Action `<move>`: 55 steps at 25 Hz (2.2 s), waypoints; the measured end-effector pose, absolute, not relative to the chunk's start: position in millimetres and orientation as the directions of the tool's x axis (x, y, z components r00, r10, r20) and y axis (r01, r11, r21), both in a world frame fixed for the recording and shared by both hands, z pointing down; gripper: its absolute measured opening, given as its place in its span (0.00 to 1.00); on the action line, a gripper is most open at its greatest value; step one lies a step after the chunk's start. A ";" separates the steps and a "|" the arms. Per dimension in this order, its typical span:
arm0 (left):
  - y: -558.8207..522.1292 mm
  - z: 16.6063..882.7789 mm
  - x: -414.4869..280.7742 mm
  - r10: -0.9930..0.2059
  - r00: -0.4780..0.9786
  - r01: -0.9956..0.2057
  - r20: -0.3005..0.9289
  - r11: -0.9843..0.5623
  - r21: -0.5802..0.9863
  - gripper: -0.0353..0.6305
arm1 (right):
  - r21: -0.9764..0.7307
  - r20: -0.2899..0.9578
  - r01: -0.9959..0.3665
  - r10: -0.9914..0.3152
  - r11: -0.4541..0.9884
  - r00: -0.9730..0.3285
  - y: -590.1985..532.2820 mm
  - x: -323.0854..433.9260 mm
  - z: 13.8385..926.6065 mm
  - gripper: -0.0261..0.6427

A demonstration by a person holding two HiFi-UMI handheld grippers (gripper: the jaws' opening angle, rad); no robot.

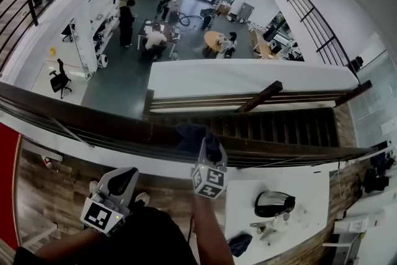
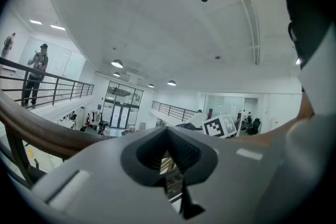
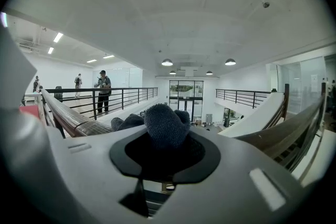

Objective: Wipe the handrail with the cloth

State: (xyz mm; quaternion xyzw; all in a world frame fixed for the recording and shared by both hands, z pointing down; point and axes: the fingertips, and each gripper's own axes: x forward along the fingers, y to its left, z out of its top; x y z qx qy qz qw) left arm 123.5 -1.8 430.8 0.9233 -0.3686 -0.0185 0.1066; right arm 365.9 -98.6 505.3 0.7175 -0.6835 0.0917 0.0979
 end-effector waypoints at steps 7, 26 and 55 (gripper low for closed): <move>-4.5 437.1 97.4 -0.741 0.668 -0.734 0.069 -0.640 0.229 0.05 | -0.063 0.218 -0.997 -0.976 -0.035 0.020 -97.6 346.0 485.3 0.18; 5.6 427.7 -50.7 -0.928 0.358 -0.912 0.099 -0.325 0.249 0.05 | -0.060 0.265 -0.709 -0.674 0.703 -0.690 -88.4 -12.7 498.5 0.18; -2.9 433.9 -161.5 -0.945 0.288 -0.931 0.153 -0.239 0.278 0.05 | -0.052 0.493 -0.786 -0.669 0.616 -0.557 -162.3 -88.4 654.6 0.18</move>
